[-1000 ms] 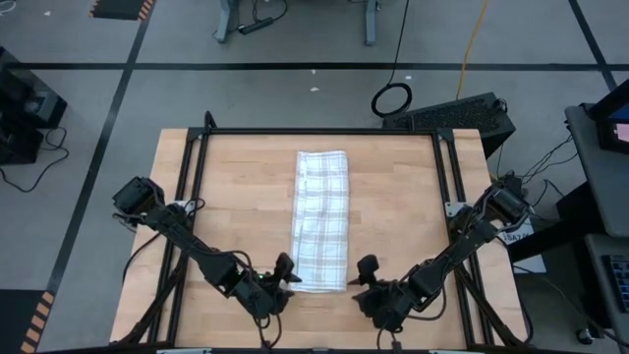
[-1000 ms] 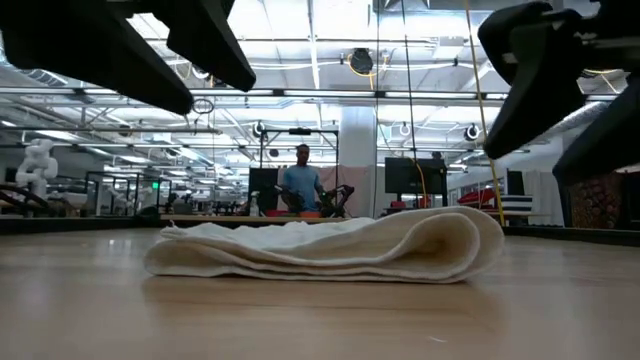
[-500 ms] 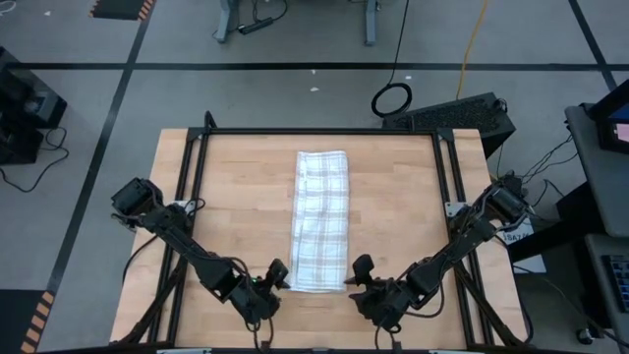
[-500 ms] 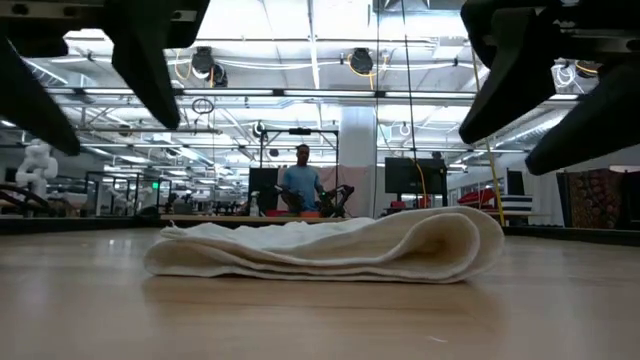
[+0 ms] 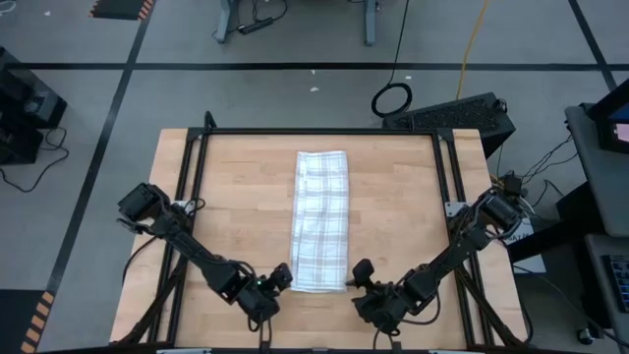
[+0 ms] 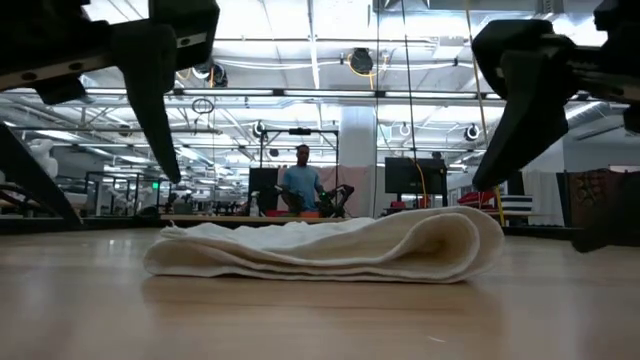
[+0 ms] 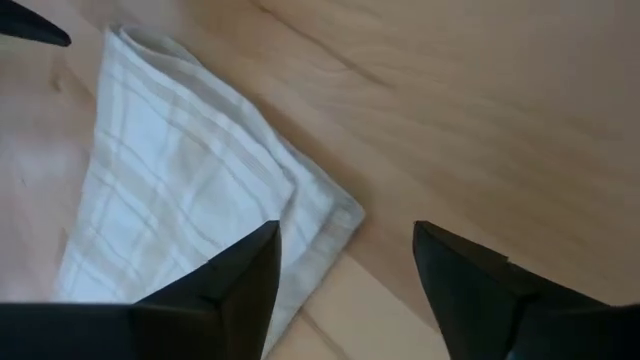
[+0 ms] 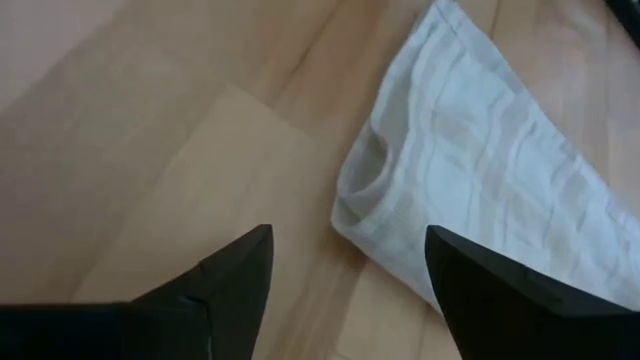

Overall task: Roll towel
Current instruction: Roll the white kitchen towel

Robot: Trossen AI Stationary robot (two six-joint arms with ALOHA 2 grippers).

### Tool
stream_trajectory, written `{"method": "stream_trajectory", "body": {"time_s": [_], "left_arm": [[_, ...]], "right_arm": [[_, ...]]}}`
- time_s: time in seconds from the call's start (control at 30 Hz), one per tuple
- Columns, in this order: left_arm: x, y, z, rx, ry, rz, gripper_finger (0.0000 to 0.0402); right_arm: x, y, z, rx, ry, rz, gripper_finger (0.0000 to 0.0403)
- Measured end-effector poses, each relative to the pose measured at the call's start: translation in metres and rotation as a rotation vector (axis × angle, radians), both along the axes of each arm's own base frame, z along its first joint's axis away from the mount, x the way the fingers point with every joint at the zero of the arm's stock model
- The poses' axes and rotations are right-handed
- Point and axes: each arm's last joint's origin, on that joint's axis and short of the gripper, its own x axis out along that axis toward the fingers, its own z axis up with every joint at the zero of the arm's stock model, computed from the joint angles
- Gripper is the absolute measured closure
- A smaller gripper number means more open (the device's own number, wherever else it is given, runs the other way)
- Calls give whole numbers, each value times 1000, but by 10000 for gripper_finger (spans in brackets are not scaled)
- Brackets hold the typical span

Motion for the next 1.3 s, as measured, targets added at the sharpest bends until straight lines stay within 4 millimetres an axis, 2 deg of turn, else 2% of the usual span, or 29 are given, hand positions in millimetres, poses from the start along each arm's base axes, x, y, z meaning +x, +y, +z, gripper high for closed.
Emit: {"method": "stream_trajectory", "body": {"time_s": [0.3,0.47,0.57,0.97,1.1,1.3], "left_arm": [[14,10,-3,92,-35,-90,72],[21,15,-18,176,1,-155,60],[24,16,-21,174,-3,-149,61],[32,24,-22,128,-5,-158,141],[38,27,-28,97,18,-179,168],[39,26,-40,111,40,-191,247]], "right_arm": [[5,-6,-3,-31,7,-4,145],[6,-8,-3,-24,5,-17,145],[7,-8,-2,-4,0,-35,145],[7,-8,-2,12,0,-47,145],[7,-8,-2,13,0,-46,145],[7,-8,-2,17,-1,-51,145]]}}
